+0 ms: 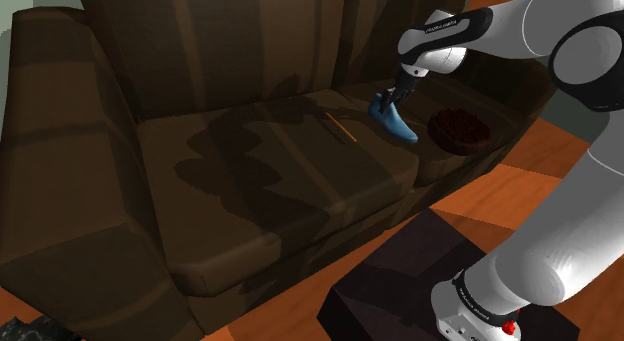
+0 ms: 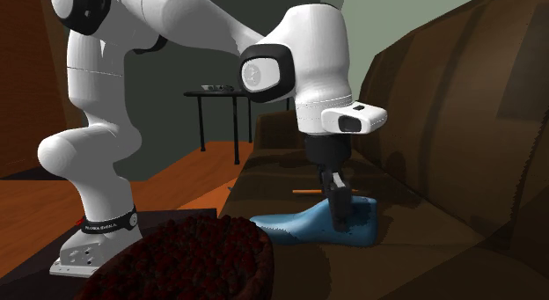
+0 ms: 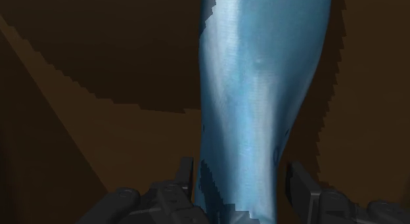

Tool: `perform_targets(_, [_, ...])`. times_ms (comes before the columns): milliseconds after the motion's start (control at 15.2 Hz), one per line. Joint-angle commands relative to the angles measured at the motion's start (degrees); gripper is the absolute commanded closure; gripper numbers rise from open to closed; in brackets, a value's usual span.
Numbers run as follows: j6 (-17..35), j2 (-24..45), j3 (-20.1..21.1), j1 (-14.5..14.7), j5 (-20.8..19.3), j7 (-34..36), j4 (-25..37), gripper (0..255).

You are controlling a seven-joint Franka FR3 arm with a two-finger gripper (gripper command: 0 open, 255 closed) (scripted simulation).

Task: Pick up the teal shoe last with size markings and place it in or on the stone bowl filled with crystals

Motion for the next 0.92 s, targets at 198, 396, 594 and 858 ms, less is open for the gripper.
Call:
perform_targets(198, [0.01,0.00,0.00,0.00,0.00,0.00,0.00,255])
perform_targets(396, [-0.01,0.02,-0.01,-0.01,0.01,-0.02,0.03,255])
perform_targets(594, [-0.66,-0.33,-0.05,0.03,-0.25,0.23,0.38,255])
perform_targets(858, [-3.40,-1.52,-0.21,0.12,-1.14,1.08,2.08,255])
